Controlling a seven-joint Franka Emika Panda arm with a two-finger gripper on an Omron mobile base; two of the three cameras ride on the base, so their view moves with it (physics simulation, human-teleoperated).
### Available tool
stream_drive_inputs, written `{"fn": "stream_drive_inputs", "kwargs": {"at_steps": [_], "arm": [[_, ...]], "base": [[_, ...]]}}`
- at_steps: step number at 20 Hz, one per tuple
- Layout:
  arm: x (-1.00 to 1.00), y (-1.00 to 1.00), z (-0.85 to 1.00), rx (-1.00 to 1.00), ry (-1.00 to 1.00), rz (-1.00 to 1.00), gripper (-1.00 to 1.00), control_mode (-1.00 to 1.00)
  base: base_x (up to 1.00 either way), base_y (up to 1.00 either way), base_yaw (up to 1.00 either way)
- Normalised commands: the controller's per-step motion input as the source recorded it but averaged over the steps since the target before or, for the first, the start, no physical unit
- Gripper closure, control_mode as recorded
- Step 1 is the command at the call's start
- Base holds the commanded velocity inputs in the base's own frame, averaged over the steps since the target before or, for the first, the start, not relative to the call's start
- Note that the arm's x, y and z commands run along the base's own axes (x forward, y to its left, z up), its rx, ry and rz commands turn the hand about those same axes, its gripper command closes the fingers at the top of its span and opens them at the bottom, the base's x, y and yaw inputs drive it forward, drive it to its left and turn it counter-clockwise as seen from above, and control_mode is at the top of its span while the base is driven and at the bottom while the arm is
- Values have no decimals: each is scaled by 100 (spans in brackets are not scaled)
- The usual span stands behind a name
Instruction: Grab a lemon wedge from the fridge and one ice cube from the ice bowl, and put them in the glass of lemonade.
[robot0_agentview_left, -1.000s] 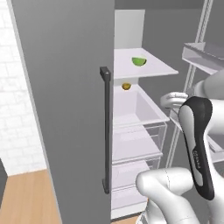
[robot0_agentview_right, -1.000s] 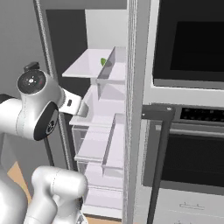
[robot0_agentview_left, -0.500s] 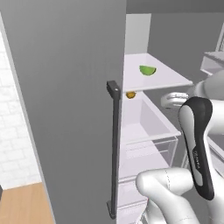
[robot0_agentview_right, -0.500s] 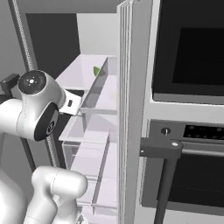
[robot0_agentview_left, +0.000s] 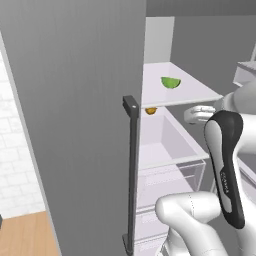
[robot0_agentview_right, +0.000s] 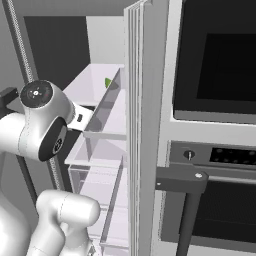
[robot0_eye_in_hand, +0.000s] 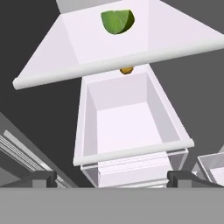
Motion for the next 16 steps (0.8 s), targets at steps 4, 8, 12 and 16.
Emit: {"fn": "stream_drive_inputs", "kwargs": {"at_steps": [4, 8, 12, 16], "arm": [[0, 0, 0, 0, 0, 0, -100, 100], [1, 1, 4, 0, 0, 0, -100, -100], [0, 3, 28, -1, -2, 0, -100, -100], [0, 13, 81, -15, -29, 0, -100, -100]], "base": [[0, -8, 0], [1, 0, 0], [0, 0, 0], [0, 0, 0]]}}
